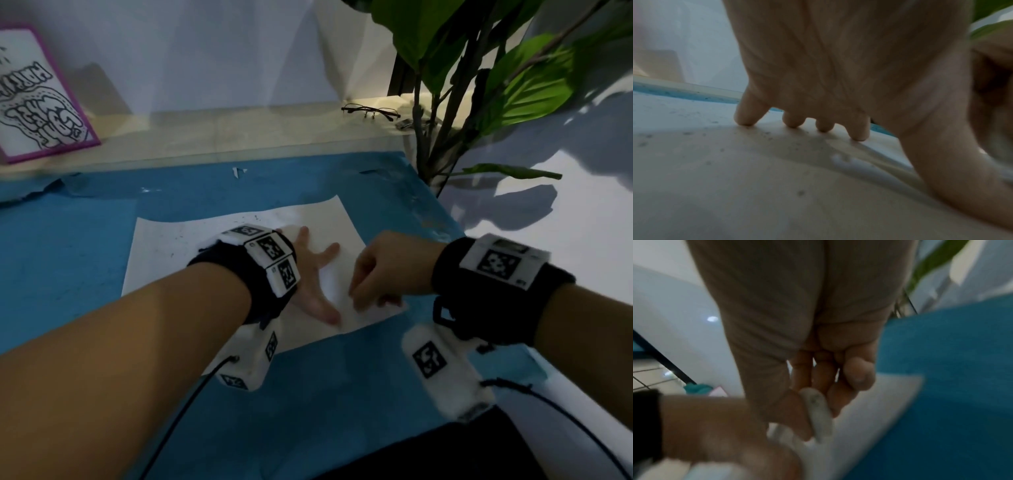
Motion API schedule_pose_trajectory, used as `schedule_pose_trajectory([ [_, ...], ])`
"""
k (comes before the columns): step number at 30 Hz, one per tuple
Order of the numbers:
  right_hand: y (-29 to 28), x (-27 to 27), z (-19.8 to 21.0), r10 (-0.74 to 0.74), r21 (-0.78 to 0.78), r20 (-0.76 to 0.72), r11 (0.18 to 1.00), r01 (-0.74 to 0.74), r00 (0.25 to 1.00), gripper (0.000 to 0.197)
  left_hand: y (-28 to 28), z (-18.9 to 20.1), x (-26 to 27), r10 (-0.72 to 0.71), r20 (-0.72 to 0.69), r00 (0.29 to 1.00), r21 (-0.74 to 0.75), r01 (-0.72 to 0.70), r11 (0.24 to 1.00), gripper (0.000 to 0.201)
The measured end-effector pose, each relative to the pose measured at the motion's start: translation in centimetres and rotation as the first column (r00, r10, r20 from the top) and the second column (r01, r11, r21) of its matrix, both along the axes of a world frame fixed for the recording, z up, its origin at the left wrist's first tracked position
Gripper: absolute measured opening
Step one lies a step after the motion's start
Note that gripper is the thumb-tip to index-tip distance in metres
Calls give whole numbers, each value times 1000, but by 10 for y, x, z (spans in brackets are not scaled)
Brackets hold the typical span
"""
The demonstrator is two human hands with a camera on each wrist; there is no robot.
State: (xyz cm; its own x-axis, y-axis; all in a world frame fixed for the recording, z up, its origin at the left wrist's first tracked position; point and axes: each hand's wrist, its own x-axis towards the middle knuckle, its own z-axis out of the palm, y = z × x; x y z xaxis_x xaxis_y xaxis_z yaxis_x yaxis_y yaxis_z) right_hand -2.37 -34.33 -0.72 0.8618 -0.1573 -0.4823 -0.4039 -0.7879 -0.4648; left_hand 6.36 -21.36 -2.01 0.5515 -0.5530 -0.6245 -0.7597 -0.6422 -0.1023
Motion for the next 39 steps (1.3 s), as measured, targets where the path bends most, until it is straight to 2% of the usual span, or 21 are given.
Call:
schedule_pose_trajectory([
  [2, -6, -1, -3, 4, -51, -37, 999, -5, 999, 13, 0, 0, 1, -7, 0, 1000, 1, 7, 1000, 113],
  [5, -35, -2, 5, -61, -265, 40, 962, 70, 997, 9, 1, 0, 1, -4, -19, 1000, -12, 4, 1000, 113],
  [6, -42, -4, 6, -100, -239, 104, 963, 123, 989, 8, 0, -1, 3, -4, -29, 1000, -17, 3, 1000, 114],
  [8, -42, -10, -3, -297, 78, 323, 955, 288, 898, 9, -1, -2, 5, 3, -49, 999, -15, -4, 1000, 115],
  [9, -35, -14, -11, -460, 310, 408, 882, 354, 789, 9, -1, -2, 4, -3, -52, 999, -17, 2, 1000, 115],
  [11, -14, -22, -31, -777, 714, 348, 583, 388, 525, 5, -1, 1, -6, -105, -30, 994, -55, 104, 993, 108],
  [13, 6, -31, -53, -933, 895, 166, 279, 347, 319, 6, -1, 1, -26, -284, 11, 959, -127, 283, 951, 87],
  [15, 16, -35, -68, -979, 931, 115, 165, 325, 166, 9, -2, -3, -50, -458, -27, 888, -212, 443, 871, 70],
  [18, 18, -35, -75, -982, 913, 174, 188, 362, 73, 10, -3, -11, -54, -469, -55, 881, -218, 448, 867, 58],
  [20, 19, -34, -75, -980, 902, 180, 201, 382, 90, 10, -6, -12, -31, -256, 40, 966, -207, 258, 944, 53],
  [22, 20, -33, -75, -977, 892, 190, 213, 398, 96, 11, -10, -12, -23, -142, 174, 974, -177, 173, 969, 58],
  [23, 20, -34, -75, -975, 891, 202, 222, 396, 92, 11, -14, -13, -27, -186, 165, 969, -239, 222, 945, 61],
  [25, 21, -34, -74, -968, 890, 235, 250, 382, 87, 12, -20, -16, -44, -338, -7, 941, -348, 315, 883, 58],
  [27, 22, -34, -74, -961, 869, 256, 278, 409, 110, 11, -28, -25, -29, -195, -82, 977, -349, 155, 924, 50],
  [29, 23, -34, -75, -952, 843, 279, 304, 445, 122, 10, -29, -25, -6, 21, 162, 987, -195, 11, 981, 56],
  [30, 23, -34, -76, -948, 835, 295, 316, 451, 119, 11, -33, -23, -3, 38, 226, 973, -164, 0, 986, 59],
  [32, 23, -33, -78, -942, 834, 319, 332, 441, 106, 12, -42, -15, -16, -80, 83, 993, -322, 103, 941, 55],
  [34, 22, -32, -80, -942, 843, 323, 332, 423, 95, 13, -39, -15, -30, -178, -53, 983, -313, 153, 937, 49],
  [35, 22, -32, -81, -938, 834, 329, 341, 434, 105, 12, -35, -22, -18, -133, -4, 991, -230, 128, 965, 50],
  [37, 21, -33, -82, -926, 802, 353, 373, 466, 134, 11, -21, -33, 15, 96, 198, 975, -70, -84, 994, 65],
  [39, 21, -32, -84, -916, 788, 372, 396, 472, 147, 10, -15, -30, 20, 201, 220, 955, -124, -177, 976, 71],
])
